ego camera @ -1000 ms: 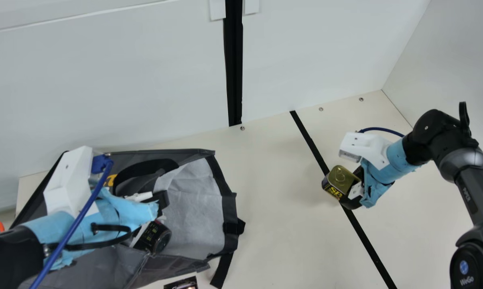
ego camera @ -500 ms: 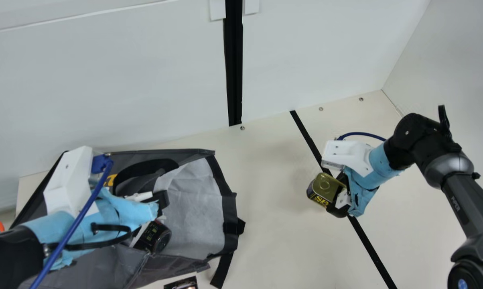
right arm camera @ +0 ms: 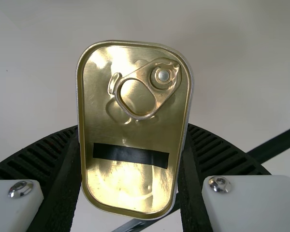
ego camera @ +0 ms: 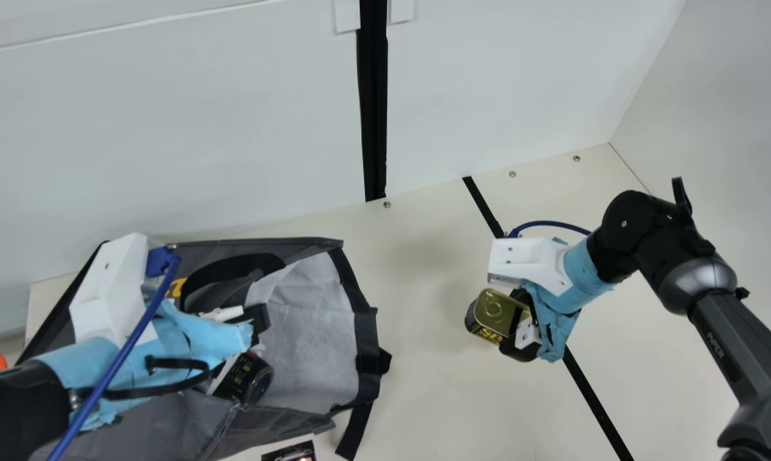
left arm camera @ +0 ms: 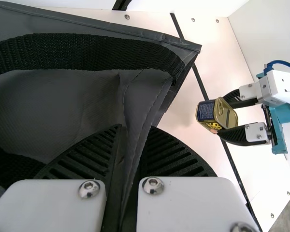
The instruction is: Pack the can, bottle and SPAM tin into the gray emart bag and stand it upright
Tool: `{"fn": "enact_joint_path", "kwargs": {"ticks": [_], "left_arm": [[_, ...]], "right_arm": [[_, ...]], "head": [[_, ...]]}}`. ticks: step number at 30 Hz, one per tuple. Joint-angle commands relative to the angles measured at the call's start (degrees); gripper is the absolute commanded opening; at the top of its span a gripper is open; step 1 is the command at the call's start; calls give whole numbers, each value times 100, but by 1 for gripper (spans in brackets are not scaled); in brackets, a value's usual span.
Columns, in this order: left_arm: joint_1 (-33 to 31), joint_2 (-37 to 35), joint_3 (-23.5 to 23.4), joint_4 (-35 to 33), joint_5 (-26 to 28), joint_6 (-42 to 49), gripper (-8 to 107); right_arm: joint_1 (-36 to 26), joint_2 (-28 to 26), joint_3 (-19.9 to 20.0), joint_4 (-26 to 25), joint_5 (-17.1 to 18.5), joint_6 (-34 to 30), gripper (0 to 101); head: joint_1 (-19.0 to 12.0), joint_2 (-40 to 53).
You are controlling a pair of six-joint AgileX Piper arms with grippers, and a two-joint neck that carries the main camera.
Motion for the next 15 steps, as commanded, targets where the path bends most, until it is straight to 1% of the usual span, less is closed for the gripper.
{"fn": "enact_joint_path", "kwargs": {"ticks": [1,15], "left_arm": [[0,0,0,0,0,0,-8],[0,0,0,0,0,0,-8]], "right_arm": [[56,-52,56,11,0,-5,0],[564,-641,638,139,0,-41,0]], "head": [[-130,-14],[-130,-14]]}}
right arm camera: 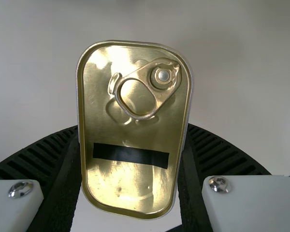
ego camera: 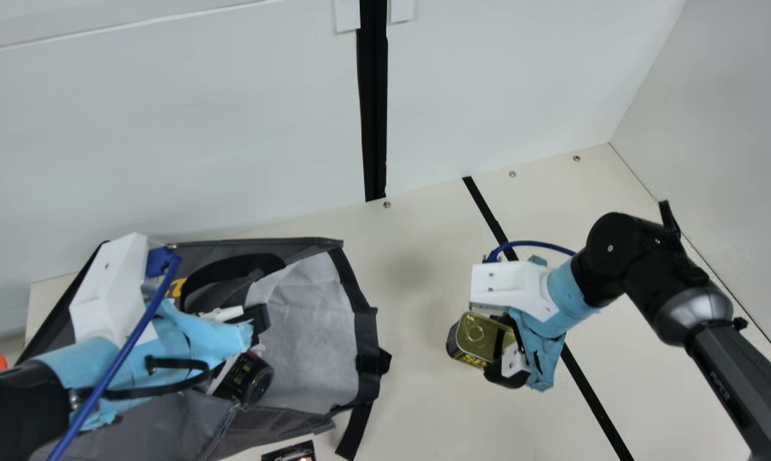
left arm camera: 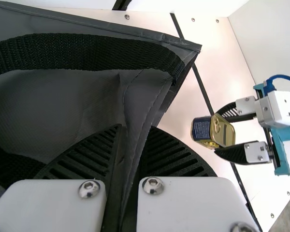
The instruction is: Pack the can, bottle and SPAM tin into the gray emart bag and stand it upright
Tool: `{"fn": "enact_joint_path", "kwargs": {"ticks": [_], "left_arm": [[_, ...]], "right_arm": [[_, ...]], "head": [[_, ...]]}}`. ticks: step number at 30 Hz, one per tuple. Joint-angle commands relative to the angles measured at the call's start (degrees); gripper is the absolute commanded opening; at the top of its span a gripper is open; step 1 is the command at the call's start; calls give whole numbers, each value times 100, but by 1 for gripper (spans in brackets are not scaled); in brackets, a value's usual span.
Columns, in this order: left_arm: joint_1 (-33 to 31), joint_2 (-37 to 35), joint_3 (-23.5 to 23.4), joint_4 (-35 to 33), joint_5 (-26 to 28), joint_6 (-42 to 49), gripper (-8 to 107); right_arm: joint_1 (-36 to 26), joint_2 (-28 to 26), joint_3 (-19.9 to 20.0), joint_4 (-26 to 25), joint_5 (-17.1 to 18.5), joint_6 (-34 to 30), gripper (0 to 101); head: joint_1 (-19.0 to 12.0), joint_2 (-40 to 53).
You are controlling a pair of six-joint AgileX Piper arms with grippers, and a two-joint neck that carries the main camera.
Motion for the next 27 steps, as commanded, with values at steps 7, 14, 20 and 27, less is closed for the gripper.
{"fn": "enact_joint_path", "kwargs": {"ticks": [7,14,20,27], "left_arm": [[0,0,0,0,0,0,-8],[0,0,0,0,0,0,-8],[0,0,0,0,0,0,-8],[0,0,0,0,0,0,-8]], "right_arm": [[385,-356,323,100,2,139,0],[771,-597,466,310,2,349,0],[1067,-756,449,526,2,579,0],[1242,-910,327,840,2,783,0]], "head": [[-130,-14],[-130,-14],[-130,-14],[-130,-14]]}}
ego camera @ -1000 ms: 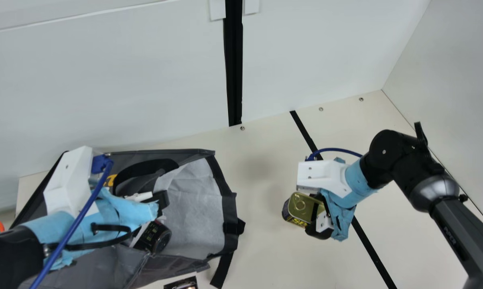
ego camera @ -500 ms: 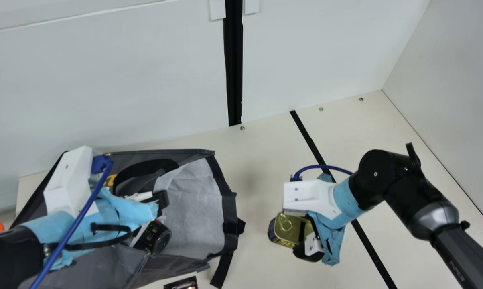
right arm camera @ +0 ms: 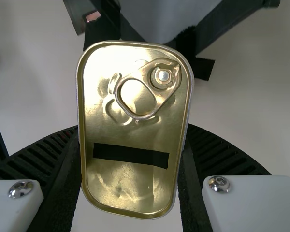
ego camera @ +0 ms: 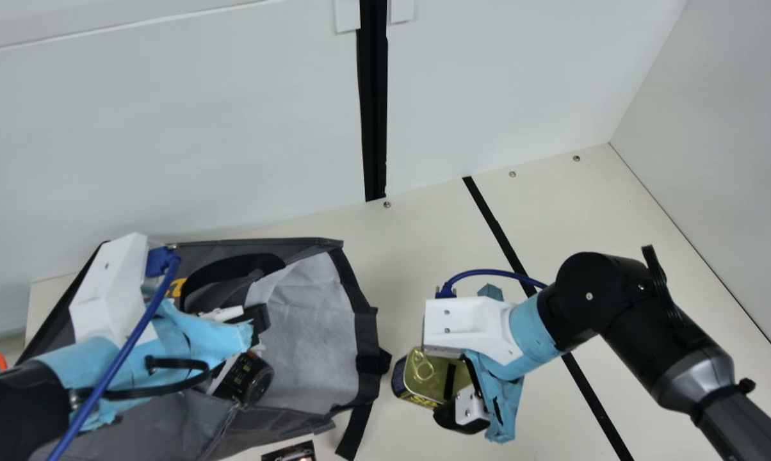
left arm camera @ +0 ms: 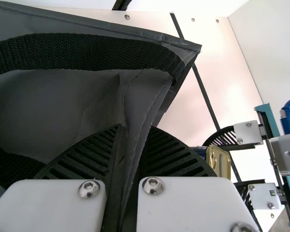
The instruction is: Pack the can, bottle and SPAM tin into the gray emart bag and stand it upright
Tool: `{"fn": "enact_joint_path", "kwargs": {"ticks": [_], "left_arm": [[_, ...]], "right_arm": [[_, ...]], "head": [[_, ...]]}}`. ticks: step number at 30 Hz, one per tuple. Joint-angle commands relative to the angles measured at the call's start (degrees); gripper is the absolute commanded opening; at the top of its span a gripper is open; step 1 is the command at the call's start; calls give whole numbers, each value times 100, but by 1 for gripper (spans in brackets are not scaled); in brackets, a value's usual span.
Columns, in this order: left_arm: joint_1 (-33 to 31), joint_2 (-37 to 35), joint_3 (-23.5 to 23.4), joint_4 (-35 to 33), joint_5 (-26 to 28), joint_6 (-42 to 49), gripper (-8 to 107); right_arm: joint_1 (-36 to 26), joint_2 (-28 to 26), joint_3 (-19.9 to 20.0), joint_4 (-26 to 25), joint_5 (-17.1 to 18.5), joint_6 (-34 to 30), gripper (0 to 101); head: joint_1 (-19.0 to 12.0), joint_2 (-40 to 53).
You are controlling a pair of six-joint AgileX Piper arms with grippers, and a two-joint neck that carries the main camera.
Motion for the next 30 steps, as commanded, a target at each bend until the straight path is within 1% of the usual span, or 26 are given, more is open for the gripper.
{"fn": "enact_joint_path", "kwargs": {"ticks": [1,14,22,30], "left_arm": [[0,0,0,0,0,0,-8],[0,0,0,0,0,0,-8],[0,0,0,0,0,0,-8],[0,0,0,0,0,0,-8]], "right_arm": [[21,-30,-24,99,-5,28,0],[-35,-202,-109,879,-5,32,0],[-127,-256,-77,1346,-5,-72,0],[123,-209,230,1770,-463,-199,0]], "head": [[-130,-14],[-130,-14],[-130,-14],[-130,-14]]}}
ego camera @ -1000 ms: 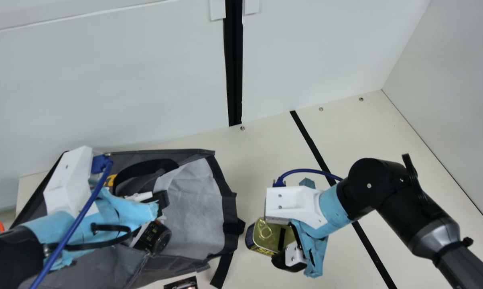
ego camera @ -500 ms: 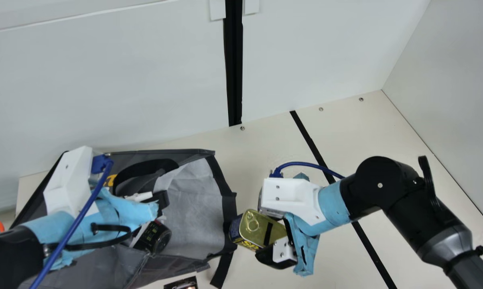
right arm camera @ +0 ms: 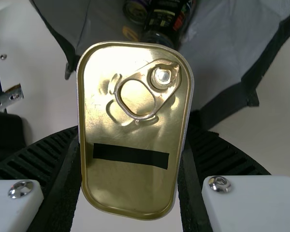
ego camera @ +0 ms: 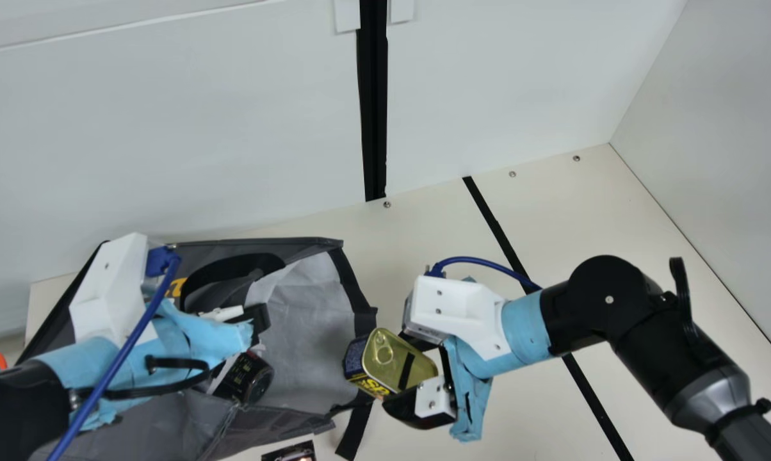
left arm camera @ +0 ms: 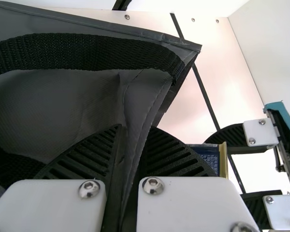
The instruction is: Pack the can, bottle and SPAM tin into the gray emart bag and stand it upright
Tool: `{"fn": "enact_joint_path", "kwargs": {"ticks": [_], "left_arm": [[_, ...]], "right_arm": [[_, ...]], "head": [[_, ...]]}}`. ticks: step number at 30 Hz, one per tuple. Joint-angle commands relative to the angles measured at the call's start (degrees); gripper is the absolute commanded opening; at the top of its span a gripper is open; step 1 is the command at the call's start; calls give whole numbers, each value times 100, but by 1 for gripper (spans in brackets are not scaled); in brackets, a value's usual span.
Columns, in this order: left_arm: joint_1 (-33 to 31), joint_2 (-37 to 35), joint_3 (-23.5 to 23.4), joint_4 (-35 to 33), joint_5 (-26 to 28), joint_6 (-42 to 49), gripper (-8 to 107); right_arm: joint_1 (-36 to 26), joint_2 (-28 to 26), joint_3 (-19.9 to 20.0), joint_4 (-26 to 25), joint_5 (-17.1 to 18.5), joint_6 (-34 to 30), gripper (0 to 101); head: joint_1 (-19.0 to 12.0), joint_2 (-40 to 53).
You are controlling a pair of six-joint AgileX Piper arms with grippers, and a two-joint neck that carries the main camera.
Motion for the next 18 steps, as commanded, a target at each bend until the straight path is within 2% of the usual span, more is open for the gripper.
{"fn": "enact_joint_path", "kwargs": {"ticks": [1,8,18], "left_arm": [[0,0,0,0,0,0,-8],[0,0,0,0,0,0,-8],[0,0,0,0,0,0,-8]], "right_arm": [[75,36,67,121,-137,-34,0],[323,210,190,467,-506,-181,0],[576,599,148,839,-892,-411,0]], "head": [[-130,-5],[-130,-5],[-130,-5]]}}
